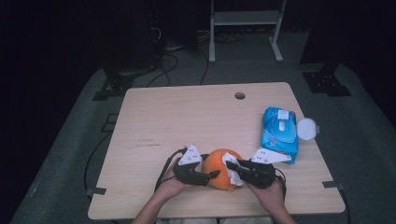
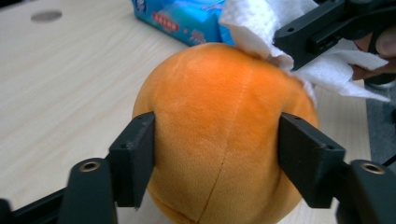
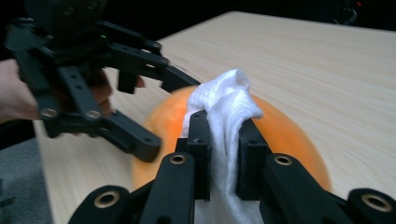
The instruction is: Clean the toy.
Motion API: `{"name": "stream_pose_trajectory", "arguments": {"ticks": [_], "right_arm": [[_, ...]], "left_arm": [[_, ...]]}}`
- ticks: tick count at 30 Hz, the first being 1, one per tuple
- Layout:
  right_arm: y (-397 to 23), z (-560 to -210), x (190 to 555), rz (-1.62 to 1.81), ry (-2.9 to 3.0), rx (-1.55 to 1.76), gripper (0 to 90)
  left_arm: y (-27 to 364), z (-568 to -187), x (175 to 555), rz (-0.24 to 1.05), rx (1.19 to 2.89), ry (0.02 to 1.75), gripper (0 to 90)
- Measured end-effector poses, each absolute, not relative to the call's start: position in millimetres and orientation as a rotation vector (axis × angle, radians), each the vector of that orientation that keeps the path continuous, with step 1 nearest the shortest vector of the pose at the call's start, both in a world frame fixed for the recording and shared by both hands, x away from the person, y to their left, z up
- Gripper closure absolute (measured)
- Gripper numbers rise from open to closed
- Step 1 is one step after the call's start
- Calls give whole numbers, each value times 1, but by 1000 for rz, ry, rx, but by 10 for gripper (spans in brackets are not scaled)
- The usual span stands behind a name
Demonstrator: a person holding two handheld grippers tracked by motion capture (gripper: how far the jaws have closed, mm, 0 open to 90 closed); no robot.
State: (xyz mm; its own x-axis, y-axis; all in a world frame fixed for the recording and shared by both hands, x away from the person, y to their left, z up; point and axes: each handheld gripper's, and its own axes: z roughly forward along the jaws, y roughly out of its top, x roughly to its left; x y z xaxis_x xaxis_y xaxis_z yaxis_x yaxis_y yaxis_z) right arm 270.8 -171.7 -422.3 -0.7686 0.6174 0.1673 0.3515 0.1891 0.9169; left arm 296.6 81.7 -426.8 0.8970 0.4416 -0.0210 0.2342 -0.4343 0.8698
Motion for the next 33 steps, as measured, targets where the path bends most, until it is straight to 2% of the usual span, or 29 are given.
{"name": "stream_pose_trajectory", "arguments": {"ticks": [5, 7, 8, 10, 13, 17, 20, 23, 24, 25, 29, 33], "right_arm": [[-181, -422, 276, 1598, 2209, 947, 783], [-185, -426, 279, 1556, 2209, 969, 783], [-187, -429, 281, 1574, 2209, 996, 783], [-186, -427, 279, 1570, 2211, 993, 783], [-174, -417, 269, 1602, 2222, 905, 783], [-164, -412, 265, 1580, 2231, 836, 783], [-179, -414, 274, 1562, 2195, 901, 783], [-188, -421, 278, 1555, 2190, 968, 783], [-186, -423, 278, 1551, 2200, 968, 783], [-184, -423, 277, 1556, 2204, 967, 782], [-165, -414, 267, 1582, 2230, 862, 782], [-168, -410, 270, 1583, 2213, 857, 783]], "left_arm": [[83, -420, 296, 261, 2001, 472, 339], [83, -423, 299, 237, 1988, 529, 261], [82, -426, 301, 220, 2006, 557, 186], [80, -433, 303, 181, 2019, 584, 162], [77, -428, 298, 250, 2018, 527, 288], [75, -418, 290, 309, 2022, 460, 352], [78, -416, 293, 286, 2003, 464, 343], [78, -422, 299, 241, 2004, 541, 185], [78, -424, 300, 229, 2008, 556, 160], [77, -427, 300, 220, 2017, 564, 159], [69, -423, 288, 335, 2060, 427, 307], [69, -418, 285, 339, 2053, 382, 311]]}}
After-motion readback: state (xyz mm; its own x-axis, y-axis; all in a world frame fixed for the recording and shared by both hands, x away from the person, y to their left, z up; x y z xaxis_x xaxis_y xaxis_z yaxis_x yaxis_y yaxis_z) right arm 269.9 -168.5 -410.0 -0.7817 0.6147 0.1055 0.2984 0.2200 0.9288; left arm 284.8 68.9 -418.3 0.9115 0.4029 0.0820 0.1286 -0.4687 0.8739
